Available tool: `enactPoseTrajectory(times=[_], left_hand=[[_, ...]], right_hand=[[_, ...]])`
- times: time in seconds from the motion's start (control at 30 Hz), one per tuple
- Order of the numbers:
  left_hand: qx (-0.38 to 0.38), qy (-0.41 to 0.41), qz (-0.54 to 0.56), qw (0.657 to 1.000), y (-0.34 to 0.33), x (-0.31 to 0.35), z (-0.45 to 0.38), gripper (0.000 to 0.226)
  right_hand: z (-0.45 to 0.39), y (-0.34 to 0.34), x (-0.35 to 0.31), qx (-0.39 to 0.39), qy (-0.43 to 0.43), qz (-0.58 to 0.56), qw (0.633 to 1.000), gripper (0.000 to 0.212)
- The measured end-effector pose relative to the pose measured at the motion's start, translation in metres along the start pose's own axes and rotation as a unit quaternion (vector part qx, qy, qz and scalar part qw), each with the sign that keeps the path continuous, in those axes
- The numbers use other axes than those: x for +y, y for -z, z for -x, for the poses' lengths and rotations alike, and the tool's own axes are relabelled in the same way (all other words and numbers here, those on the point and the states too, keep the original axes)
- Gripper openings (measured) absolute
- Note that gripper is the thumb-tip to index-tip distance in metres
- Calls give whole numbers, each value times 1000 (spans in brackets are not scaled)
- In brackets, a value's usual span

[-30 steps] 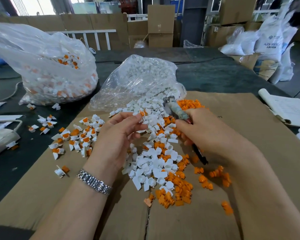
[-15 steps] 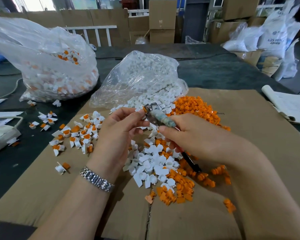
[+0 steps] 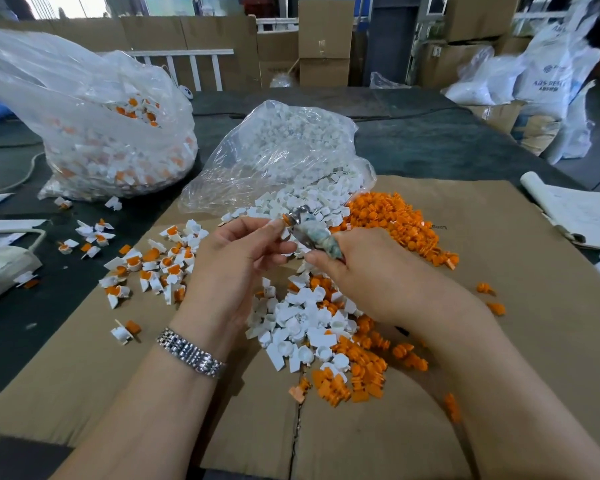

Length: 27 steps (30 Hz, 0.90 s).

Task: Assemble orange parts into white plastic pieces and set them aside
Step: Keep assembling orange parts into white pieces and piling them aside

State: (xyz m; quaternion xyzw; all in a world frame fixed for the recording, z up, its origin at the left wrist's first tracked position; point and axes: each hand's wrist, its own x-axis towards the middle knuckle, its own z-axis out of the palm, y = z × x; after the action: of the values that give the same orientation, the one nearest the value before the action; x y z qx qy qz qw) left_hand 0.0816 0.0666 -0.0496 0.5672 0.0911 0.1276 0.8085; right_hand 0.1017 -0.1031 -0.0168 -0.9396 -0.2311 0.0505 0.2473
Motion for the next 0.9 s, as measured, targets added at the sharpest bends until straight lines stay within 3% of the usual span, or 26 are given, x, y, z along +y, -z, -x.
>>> enactPoseTrajectory(times=[0.1,0.2,0.3,0.37,0.43,0.6,0.67,0.8,0.9], left_hand=[[19,-43,-41,998,4,2,-2,8],[101,-123,-154,975,16,8,-5,8],[216,-192,-332,898,29,12,-12,14],[249,-199,-422,849,33,14,-17,28],[218,-179,-482,830,33,14,-17,32],[-23,-117,-507,854,28,14,-9,16],[-84,-89,-525,842,31,16,-7,7],[-107,-98,-588,795,32,11,-11,12],[-101,-148,-626,759,25,0,-13,18]], right_hand=[[2,3,3,-13,26,-29,999,47],[2,10,11,30,25,-66,997,46],[-4,13,23,97,-10,-31,995,41],[-8,11,32,116,-44,4,992,41],[-12,8,41,122,-79,41,989,46],[-16,0,47,113,-133,109,979,59],[-18,-1,49,107,-150,129,974,64],[-18,-2,52,98,-169,165,967,64],[-20,-3,52,86,-174,159,968,61]])
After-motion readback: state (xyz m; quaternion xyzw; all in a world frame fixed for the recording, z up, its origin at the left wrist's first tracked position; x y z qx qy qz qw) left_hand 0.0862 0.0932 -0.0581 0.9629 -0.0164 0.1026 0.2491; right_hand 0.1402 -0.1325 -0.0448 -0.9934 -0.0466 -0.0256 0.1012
